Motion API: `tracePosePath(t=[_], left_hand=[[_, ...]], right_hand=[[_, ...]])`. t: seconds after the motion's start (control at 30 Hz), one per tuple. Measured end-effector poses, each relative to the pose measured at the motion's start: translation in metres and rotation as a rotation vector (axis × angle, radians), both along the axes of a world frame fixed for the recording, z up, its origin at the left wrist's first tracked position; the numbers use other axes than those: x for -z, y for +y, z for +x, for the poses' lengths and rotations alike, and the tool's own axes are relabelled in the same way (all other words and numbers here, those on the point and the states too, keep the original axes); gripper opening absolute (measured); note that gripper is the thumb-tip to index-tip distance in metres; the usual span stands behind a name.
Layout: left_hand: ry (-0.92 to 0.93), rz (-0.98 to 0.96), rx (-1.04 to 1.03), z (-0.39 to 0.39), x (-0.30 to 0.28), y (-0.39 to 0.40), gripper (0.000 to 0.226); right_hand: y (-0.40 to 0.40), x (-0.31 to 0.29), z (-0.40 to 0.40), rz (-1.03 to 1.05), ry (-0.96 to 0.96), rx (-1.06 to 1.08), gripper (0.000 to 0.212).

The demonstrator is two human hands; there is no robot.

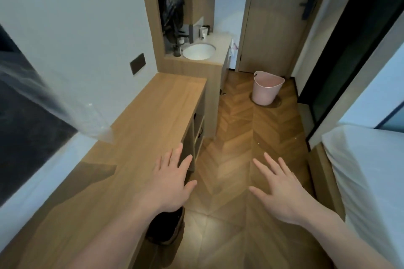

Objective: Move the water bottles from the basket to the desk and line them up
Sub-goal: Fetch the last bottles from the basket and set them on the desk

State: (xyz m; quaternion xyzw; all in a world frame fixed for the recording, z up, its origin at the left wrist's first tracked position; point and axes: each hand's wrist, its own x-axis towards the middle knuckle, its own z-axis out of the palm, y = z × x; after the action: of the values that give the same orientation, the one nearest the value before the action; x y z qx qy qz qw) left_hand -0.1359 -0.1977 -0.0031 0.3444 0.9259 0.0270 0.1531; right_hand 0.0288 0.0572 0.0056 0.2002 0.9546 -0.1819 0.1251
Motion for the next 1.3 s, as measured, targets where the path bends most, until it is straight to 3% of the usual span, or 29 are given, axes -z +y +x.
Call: tracePosePath(t=[0.23,0.6,0.97,1.3], left_hand=[[0.035,-0.021,0.165,-0.066,-0.002,0.133,0.076],[0.000,0.004,0.101,-0.153,-0.001,0.360,0.075],[0.041,0.019,0.020,-0.267,0.020,0.491,0.076],[-0.010,0.008,0.121,-0.438,0.036,0.629,0.076]], right_hand=[[0.114,0.018,-0.035,-0.010,0.005,0.131,0.079],[0.337,0.019,-0.130,-0.056,-0.023,0.101,0.078],[0.493,0.018,-0.258,-0.041,-0.044,0.033,0.078],[0.622,0.041,-0.399,-0.055,-0.113,0.162,0.080]])
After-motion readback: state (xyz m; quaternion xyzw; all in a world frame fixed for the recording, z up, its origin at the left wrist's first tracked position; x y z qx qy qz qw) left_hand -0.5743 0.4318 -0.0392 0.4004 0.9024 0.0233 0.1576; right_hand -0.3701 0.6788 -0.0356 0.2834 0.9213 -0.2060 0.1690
